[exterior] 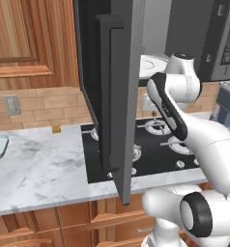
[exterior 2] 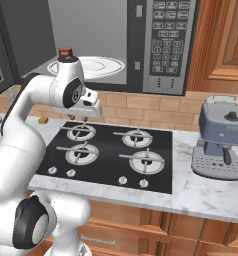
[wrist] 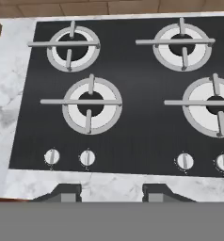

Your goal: Close the microwave door.

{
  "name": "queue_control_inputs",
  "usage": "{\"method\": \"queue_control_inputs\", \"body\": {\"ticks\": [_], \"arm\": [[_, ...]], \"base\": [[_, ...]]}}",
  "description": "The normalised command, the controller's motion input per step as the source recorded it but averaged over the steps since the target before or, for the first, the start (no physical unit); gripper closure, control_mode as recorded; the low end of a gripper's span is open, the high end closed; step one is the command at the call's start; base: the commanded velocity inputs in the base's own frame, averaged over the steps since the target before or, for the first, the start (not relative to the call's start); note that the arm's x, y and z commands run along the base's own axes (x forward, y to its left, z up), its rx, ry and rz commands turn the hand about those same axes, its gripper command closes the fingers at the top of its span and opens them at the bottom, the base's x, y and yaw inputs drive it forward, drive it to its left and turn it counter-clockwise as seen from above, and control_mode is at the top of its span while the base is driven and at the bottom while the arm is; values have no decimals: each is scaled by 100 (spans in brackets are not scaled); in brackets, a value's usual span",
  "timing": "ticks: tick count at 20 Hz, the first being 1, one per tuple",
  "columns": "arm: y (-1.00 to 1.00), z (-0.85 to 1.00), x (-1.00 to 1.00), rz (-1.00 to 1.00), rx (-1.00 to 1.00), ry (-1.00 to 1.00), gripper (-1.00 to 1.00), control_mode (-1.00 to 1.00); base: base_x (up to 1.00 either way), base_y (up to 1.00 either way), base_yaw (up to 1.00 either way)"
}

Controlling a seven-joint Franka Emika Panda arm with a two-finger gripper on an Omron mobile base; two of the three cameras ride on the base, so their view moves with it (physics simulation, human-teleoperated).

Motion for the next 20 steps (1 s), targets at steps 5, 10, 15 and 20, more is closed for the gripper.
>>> {"method": "queue_control_inputs", "body": {"ticks": [5,10,15,20], "arm": [[26,-1,-58,6,-3,-5,-100,-100],[41,8,-99,7,-2,-22,-100,-100],[15,39,-98,3,0,-34,-100,-100],[36,86,-89,1,-11,-43,-100,-100]], "base": [[0,0,0],[0,0,0],[0,0,0],[0,0,0]]}}
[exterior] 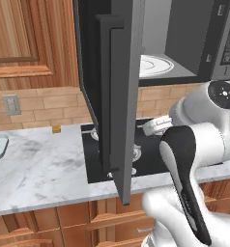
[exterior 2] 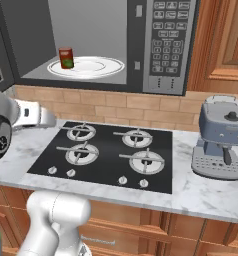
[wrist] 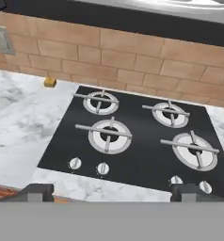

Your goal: Close the microwave door.

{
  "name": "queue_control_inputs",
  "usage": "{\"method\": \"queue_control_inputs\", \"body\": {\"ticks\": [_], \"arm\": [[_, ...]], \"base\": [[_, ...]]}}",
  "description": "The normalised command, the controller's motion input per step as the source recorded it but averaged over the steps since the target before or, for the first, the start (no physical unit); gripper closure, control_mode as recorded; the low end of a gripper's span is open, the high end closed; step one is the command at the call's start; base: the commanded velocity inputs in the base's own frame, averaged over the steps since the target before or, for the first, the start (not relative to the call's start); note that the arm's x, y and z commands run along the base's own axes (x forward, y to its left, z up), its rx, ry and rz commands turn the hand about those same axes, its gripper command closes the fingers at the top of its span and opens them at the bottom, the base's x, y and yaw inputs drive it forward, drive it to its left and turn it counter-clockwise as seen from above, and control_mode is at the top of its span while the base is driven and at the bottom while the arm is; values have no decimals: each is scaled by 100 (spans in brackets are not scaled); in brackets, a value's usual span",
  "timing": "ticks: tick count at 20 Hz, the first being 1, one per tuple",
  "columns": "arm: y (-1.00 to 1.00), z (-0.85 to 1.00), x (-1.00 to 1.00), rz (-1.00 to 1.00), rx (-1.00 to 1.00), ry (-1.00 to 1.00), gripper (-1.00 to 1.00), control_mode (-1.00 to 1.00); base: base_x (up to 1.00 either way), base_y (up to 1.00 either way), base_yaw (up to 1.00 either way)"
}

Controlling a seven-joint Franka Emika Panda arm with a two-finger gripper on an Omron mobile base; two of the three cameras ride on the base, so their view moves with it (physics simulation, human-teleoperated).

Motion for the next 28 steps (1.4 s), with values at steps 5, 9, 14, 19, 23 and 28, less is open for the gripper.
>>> {"method": "queue_control_inputs", "body": {"ticks": [5,9,14,19,23,28], "arm": [[35,70,-83,0,-11,-35,-100,-100],[39,33,-86,0,-6,-36,-100,-100],[33,41,-97,0,0,-39,-100,-100],[11,67,-100,0,0,-40,-100,-100],[12,43,-100,0,0,-32,-100,-100],[20,3,-91,-9,-2,-23,-100,-100]], "base": [[0,0,0],[0,0,0],[0,0,0],[0,0,0],[0,0,0],[0,0,0]]}}
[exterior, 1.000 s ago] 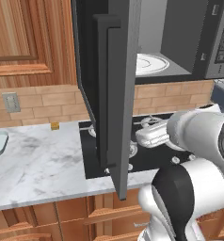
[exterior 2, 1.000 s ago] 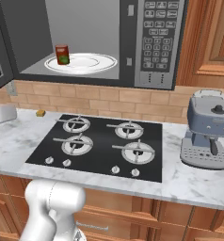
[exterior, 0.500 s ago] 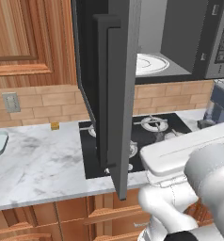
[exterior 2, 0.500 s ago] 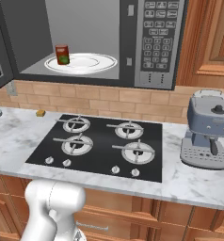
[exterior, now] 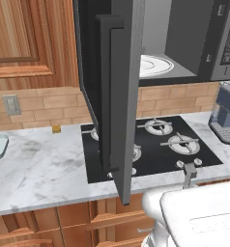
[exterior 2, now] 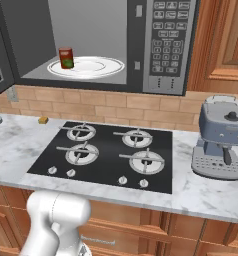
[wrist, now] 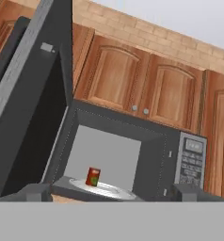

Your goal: Close the microwave door.

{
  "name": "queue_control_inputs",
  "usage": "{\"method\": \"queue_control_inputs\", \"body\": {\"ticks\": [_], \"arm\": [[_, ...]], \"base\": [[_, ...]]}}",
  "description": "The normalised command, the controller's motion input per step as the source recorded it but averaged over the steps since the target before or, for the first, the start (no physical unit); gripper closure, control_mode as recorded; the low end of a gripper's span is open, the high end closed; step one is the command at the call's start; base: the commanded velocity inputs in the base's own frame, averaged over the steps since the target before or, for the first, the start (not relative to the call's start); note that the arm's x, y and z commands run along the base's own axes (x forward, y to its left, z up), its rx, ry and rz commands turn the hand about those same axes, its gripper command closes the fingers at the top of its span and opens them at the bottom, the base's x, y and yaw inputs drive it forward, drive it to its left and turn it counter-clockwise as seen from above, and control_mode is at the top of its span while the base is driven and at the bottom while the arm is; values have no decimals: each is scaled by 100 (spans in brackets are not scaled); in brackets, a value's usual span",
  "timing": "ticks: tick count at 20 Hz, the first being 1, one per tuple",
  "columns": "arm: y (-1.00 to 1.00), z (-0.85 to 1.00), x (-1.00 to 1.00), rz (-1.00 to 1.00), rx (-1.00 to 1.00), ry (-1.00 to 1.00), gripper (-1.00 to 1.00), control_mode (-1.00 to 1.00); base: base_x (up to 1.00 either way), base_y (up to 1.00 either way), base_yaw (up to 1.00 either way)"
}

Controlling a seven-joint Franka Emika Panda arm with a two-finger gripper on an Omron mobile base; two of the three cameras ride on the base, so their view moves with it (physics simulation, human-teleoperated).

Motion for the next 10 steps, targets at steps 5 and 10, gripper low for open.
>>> {"method": "queue_control_inputs", "body": {"ticks": [5,10], "arm": [[64,-6,-69,-10,-8,-13,-100,-100],[80,-1,-7,-12,-16,-10,-100,-100]], "base": [[0,0,0],[0,0,0]]}}
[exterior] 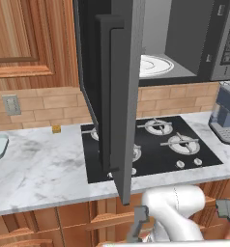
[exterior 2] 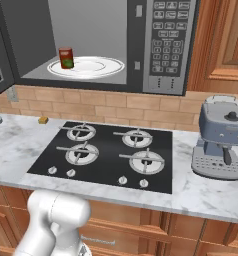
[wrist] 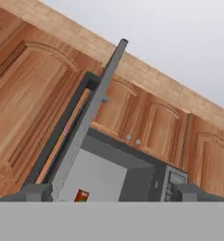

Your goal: Close the microwave door.

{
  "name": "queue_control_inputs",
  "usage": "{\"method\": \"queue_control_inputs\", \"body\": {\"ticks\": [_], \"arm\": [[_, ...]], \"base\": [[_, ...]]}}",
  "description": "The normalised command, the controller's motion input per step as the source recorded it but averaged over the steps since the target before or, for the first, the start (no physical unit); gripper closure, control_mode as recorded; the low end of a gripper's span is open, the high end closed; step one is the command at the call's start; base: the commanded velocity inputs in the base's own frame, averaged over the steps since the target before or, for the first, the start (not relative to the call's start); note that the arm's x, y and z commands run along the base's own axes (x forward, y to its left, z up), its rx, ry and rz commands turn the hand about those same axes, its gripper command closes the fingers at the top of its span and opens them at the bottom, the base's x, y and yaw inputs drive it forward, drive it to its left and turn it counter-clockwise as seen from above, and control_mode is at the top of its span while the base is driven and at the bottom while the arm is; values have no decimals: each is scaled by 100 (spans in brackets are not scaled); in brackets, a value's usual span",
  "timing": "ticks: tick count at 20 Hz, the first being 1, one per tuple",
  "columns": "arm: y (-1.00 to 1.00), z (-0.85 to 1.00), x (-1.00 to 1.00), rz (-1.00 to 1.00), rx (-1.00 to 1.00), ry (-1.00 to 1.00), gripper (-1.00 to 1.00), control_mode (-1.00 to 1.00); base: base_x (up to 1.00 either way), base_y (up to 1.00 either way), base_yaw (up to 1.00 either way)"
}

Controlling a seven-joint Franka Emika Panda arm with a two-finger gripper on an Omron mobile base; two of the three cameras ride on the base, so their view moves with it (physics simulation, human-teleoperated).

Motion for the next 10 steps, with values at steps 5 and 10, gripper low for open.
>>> {"method": "queue_control_inputs", "body": {"ticks": [5,10], "arm": [[98,-26,66,-26,-24,-3,-100,-100],[79,-24,68,-29,-21,0,-100,-100]], "base": [[0,0,0],[0,0,0]]}}
